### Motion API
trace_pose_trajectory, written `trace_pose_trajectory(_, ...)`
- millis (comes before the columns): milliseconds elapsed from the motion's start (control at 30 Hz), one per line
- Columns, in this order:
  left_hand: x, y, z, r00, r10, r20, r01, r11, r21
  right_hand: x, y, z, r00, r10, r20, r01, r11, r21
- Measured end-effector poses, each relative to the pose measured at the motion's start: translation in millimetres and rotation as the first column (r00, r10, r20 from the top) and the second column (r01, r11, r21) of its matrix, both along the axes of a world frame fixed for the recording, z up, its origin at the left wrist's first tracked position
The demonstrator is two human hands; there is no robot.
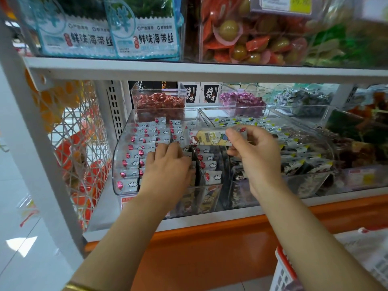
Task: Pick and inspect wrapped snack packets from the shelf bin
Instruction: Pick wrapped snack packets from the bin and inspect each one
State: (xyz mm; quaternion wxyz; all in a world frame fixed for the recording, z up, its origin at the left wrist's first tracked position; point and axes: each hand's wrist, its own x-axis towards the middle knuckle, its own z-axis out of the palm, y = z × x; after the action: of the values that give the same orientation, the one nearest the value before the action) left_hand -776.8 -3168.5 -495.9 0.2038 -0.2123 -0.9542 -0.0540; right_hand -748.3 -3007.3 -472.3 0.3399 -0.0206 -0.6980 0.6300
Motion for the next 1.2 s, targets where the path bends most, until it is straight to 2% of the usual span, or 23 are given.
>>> trace_pose_trajectory(133, 0, -3, 1, 0.999, -0.028, 0.035, 0.027, 0.999, 0.032, 0, -1, 0, 1.0, 0.003, -0.002, -0.003, 0.997, 0.073)
trace_pose_trajectory(333, 5, -3, 4, 0.998, -0.058, 0.038, 0.057, 0.998, 0.04, -1, -2, 1, 1.0, -0.012, 0.021, 0.011, 0.999, 0.047)
trace_pose_trajectory(533, 12, -9, 9, 0.993, -0.077, 0.084, 0.062, 0.983, 0.175, 1, -3, 6, 0.997, -0.015, 0.073, 0.008, 0.996, 0.094)
trace_pose_trajectory(633, 16, -14, 12, 0.994, -0.104, 0.018, 0.099, 0.978, 0.184, 3, -6, 9, 0.996, -0.007, 0.087, -0.01, 0.98, 0.197)
trace_pose_trajectory(733, 18, -19, 15, 0.99, -0.115, -0.085, 0.124, 0.985, 0.122, 2, -10, 10, 0.994, -0.022, 0.106, -0.013, 0.948, 0.318)
trace_pose_trajectory(867, 22, -22, 13, 0.983, -0.181, -0.021, 0.183, 0.974, 0.131, -5, -26, 9, 0.998, -0.029, 0.048, -0.005, 0.809, 0.588)
trace_pose_trajectory(1067, 19, -35, 19, 0.977, -0.209, 0.039, 0.176, 0.899, 0.401, -15, -42, 2, 0.999, -0.015, 0.051, -0.033, 0.579, 0.815)
trace_pose_trajectory(1200, 15, -43, 22, 0.991, -0.133, -0.02, 0.127, 0.873, 0.471, -11, -45, 0, 0.994, -0.008, 0.111, -0.102, 0.326, 0.94)
